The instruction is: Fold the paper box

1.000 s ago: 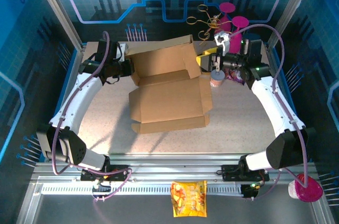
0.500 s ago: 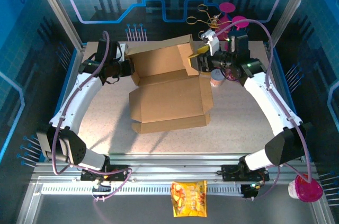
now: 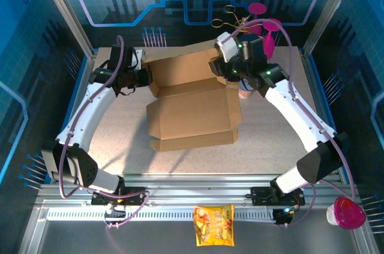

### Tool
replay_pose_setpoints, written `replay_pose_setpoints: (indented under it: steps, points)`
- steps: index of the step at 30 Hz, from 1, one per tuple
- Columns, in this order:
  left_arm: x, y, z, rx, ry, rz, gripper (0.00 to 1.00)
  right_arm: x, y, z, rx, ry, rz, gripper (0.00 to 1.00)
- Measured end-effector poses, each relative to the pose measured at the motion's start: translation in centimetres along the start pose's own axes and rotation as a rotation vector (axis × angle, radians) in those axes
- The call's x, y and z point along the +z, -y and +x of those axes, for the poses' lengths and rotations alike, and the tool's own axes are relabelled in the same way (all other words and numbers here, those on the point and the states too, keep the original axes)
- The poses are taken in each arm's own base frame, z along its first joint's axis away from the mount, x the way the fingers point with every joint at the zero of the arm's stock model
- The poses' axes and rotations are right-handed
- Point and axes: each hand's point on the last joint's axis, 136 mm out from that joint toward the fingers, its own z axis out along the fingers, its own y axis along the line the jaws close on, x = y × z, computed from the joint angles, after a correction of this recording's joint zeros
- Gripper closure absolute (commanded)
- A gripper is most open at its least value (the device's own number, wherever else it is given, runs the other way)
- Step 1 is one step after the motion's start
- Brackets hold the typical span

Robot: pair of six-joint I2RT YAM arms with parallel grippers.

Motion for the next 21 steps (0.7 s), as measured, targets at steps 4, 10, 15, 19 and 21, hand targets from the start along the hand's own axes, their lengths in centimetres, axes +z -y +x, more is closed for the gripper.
replay_pose_setpoints:
  steps: [4, 10, 15, 19, 21]
  points:
    - [0.0, -0.4, 0.2, -0.008, -0.007, -0.016, 1.00, 1.2, 0.5, 0.3, -0.030, -0.039, 0.124, 0.80]
    - [0.1, -0.4, 0.4, -0.035, -0.008, -0.042, 1.00, 1.4, 1.4, -1.0, -0.064, -0.055, 0.309, 1.00]
    - [0.2, -0.2, 1.0, -0.071, -0.008, -0.097, 1.00, 1.6, 1.6, -1.0, -0.092, -0.102, 0.450, 1.00]
    - [0.4, -0.3, 1.3, -0.126, -0.015, -0.136, 1.00, 1.8, 1.8, -1.3, -0.071, -0.138, 0.552, 1.00]
    - [0.6, -0.2, 1.3, -0.143, -0.021, -0.143, 1.00, 1.9, 1.9, -1.2, -0.057, -0.152, 0.593, 1.00]
